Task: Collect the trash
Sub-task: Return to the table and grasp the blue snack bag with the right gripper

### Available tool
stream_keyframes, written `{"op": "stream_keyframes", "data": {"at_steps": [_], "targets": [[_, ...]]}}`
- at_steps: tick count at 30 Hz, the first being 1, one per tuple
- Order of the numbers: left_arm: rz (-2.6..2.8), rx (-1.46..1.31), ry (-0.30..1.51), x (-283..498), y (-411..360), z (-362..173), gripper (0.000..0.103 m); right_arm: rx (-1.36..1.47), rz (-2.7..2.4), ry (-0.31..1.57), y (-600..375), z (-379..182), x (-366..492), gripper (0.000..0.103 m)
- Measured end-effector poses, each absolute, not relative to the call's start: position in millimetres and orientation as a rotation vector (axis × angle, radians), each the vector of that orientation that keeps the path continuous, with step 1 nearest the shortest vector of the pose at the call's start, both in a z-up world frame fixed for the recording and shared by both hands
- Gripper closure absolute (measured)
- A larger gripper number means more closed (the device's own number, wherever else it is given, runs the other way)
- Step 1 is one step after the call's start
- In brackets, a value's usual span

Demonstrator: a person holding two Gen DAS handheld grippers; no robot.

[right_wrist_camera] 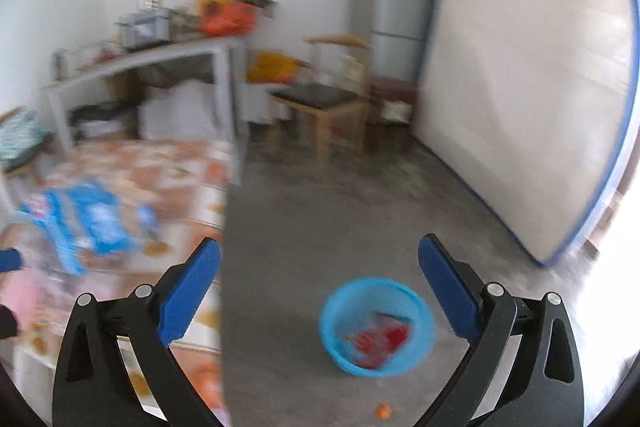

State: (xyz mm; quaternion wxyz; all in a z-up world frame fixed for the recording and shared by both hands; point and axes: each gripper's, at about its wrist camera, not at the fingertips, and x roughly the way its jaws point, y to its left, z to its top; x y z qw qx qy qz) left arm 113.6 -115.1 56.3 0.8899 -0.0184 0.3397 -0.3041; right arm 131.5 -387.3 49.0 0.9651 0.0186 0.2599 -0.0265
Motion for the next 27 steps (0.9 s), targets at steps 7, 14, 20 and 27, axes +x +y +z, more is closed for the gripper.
{"op": "stream_keyframes", "data": {"at_steps": [7, 14, 20, 27], "targets": [[-0.451, -0.133, 0.674, 109.4, -21.1, 46.2, 0.009, 0.137, 0.323, 0.658, -299.9, 77.4, 184.0, 0.007], [-0.301, -0.313, 0.671, 103.5, 69.0, 22.6, 0.009, -0.145, 0.548, 0.772, -165.0, 76.4, 220.7, 0.007], [-0.227, -0.371, 0.668, 98.0, 108.2, 7.1, 0.009, -0.487, 0.539, 0.789, -82.0, 51.6, 215.8, 0.007], [-0.233, -0.389, 0.666, 92.8, 122.1, 0.0, 0.009, -0.668, 0.436, 0.822, -47.5, 24.4, 223.5, 0.034]]}}
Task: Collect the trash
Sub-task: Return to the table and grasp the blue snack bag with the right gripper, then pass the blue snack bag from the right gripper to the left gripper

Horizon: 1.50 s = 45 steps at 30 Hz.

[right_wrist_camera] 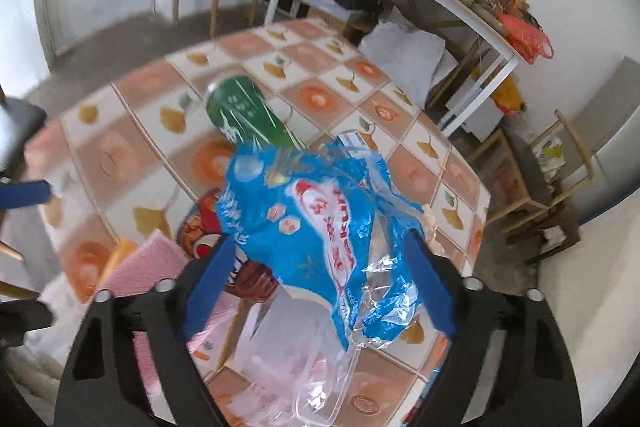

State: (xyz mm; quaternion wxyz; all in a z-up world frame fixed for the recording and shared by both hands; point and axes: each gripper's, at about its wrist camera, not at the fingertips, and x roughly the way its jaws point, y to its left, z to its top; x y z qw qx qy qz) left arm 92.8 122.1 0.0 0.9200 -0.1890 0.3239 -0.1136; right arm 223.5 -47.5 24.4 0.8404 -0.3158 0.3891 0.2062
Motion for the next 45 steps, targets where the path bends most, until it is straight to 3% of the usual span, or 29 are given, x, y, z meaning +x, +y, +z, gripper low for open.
{"op": "stream_keyframes", "data": {"at_steps": [5, 11, 34, 45], "targets": [[-0.246, -0.403, 0.668, 88.3, 127.2, -3.0, 0.009, -0.626, 0.398, 0.84, -48.8, 22.2, 227.6, 0.071], [-0.246, -0.419, 0.673, 86.6, 132.9, -6.4, 0.009, -0.487, 0.375, 0.8, -66.2, 42.3, 233.2, 0.095], [-0.293, -0.375, 0.66, 80.4, 114.8, -0.6, 0.009, -0.148, 0.228, 0.43, -181.0, 162.0, 189.3, 0.1], [-0.525, -0.341, 0.568, 59.1, 89.2, 12.8, 0.009, -0.112, 0.204, 0.4, -235.0, 171.6, 124.7, 0.1]]}}
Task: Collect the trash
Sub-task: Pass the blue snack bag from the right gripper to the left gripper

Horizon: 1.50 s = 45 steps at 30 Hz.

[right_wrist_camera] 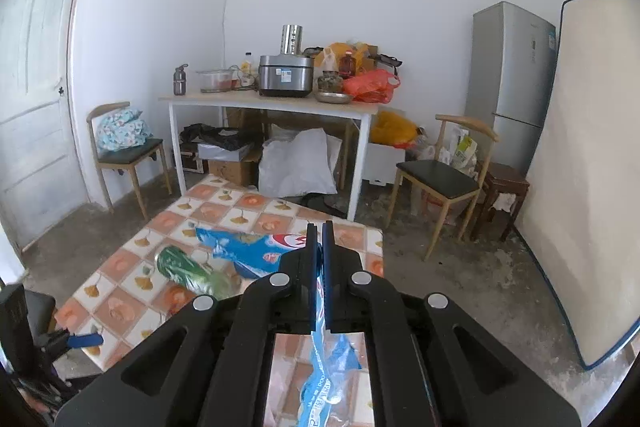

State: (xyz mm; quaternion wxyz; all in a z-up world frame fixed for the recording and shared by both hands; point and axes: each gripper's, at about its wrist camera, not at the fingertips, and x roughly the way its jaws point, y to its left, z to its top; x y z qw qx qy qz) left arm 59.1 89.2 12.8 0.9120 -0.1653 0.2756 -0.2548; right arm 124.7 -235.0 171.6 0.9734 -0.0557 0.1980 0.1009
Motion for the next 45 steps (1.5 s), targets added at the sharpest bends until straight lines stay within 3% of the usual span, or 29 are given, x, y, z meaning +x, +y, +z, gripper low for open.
{"op": "stream_keyframes", "data": {"at_steps": [11, 21, 37, 39, 40, 45], "targets": [[-0.74, -0.265, 0.444, 40.2, 37.0, 41.9, 0.009, -0.145, 0.313, 0.522, -261.4, 143.1, 66.3, 0.101], [-0.916, -0.127, 0.44, 37.1, -27.3, 47.2, 0.011, -0.088, 0.515, 0.63, -272.7, 125.8, 20.6, 0.101], [-0.942, -0.092, 0.603, 45.6, -73.5, 3.6, 0.011, 0.248, 0.832, 0.814, -255.2, 76.4, 73.7, 0.101], [-0.923, -0.098, 0.608, 48.2, -69.6, -0.1, 0.029, 0.269, 0.847, 0.838, -252.5, 70.1, 79.1, 0.101], [-0.901, -0.105, 0.623, 51.9, -67.4, -3.2, 0.033, 0.283, 0.855, 0.852, -251.6, 66.3, 82.4, 0.101], [-0.883, -0.192, 0.671, 67.9, -52.8, -12.2, 0.079, 0.335, 0.858, 0.895, -253.7, 53.6, 95.8, 0.101]]}}
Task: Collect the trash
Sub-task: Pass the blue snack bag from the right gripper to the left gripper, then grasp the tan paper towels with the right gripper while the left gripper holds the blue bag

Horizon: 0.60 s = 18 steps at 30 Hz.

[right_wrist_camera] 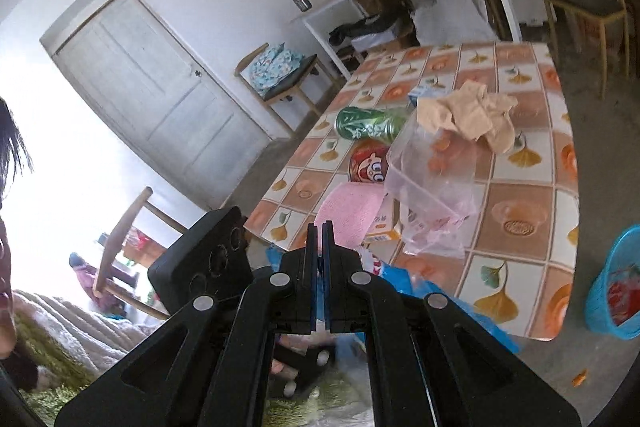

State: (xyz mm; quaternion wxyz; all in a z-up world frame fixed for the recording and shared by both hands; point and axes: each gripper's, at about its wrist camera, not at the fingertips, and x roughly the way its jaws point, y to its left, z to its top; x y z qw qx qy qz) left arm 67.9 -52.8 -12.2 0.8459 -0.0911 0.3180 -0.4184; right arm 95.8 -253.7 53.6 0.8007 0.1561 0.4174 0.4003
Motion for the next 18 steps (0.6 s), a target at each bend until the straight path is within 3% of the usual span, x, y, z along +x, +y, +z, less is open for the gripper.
{"op": "stream_keyframes", "data": {"at_steps": [3, 10, 12, 14, 18], "targets": [[-0.871, -0.211, 0.684, 71.4, -47.3, -17.0, 0.101, 0.345, 0.828, 0.916, -258.2, 46.5, 102.1, 0.101], [-0.819, -0.199, 0.756, 76.7, -44.0, -30.1, 0.103, 0.288, 0.662, 0.97, -275.2, 34.6, 137.0, 0.094], [-0.82, -0.198, 0.764, 76.8, -44.2, -32.9, 0.103, 0.273, 0.624, 0.965, -278.9, 39.7, 153.0, 0.075], [-0.824, -0.203, 0.772, 78.8, -43.2, -34.1, 0.103, 0.25, 0.591, 0.934, -277.9, 46.6, 166.6, 0.046], [-0.82, -0.214, 0.795, 79.7, -40.3, -40.4, 0.103, 0.159, 0.567, 0.922, -255.6, 53.7, 203.6, 0.032]]}}
